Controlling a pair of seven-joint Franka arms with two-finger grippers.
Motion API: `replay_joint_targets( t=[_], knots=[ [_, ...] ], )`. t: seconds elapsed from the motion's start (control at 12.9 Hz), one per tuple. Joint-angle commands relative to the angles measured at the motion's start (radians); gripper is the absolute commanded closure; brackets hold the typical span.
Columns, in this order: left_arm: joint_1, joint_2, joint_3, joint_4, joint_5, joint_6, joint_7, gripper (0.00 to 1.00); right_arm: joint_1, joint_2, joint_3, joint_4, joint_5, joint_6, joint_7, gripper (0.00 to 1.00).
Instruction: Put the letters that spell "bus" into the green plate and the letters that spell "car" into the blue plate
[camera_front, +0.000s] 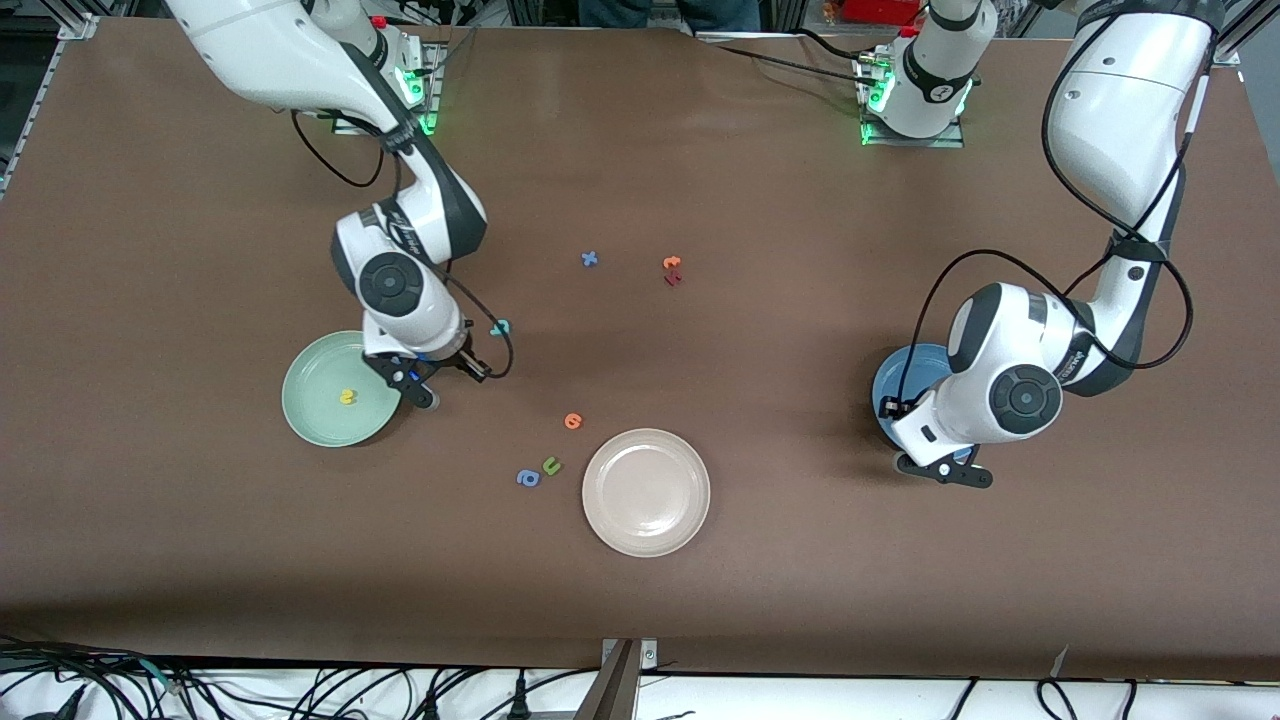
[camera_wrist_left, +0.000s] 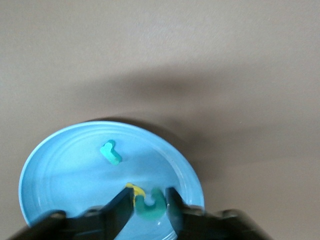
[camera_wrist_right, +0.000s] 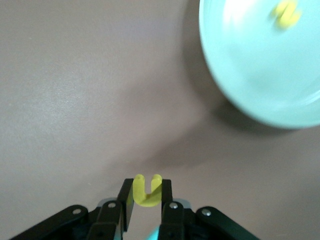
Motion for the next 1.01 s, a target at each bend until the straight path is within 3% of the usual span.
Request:
replay_joint_targets(
  t=[0.0, 0.23, 0.39, 0.62, 0.78, 0.93],
  knots=[
    [0.001, -0.010, -0.002, -0.025, 0.022, -0.015, 0.018, 0.00, -0.066, -0.062, -0.023, -0.010, 0.015, -0.095, -0.379, 0.91],
    [-0.012, -0.012, -0.008, -0.014, 0.022, -0.015, 0.009, 0.00, -0.140, -0.089, -0.034, -0.037, 0.020, -0.090, -0.635, 0.91],
    [-0.018, -0.036, -0.016, 0.001, 0.020, -0.015, 0.005, 0.00, -0.149, -0.099, -0.078, -0.077, 0.021, -0.030, -0.753, 0.91],
    [-0.019, -0.166, -0.020, 0.011, 0.011, -0.076, 0.005, 0.00, -0.168, -0.095, -0.126, -0.171, 0.021, 0.148, -0.881, 0.91],
    [-0.019, -0.225, -0.023, 0.064, 0.008, -0.206, 0.005, 0.00, -0.168, -0.084, -0.136, -0.204, 0.021, 0.206, -0.884, 0.91],
    [-0.021, -0.257, -0.051, 0.180, 0.005, -0.407, 0.005, 0.00, -0.168, -0.067, -0.138, -0.218, 0.021, 0.243, -0.884, 0.91]
  ],
)
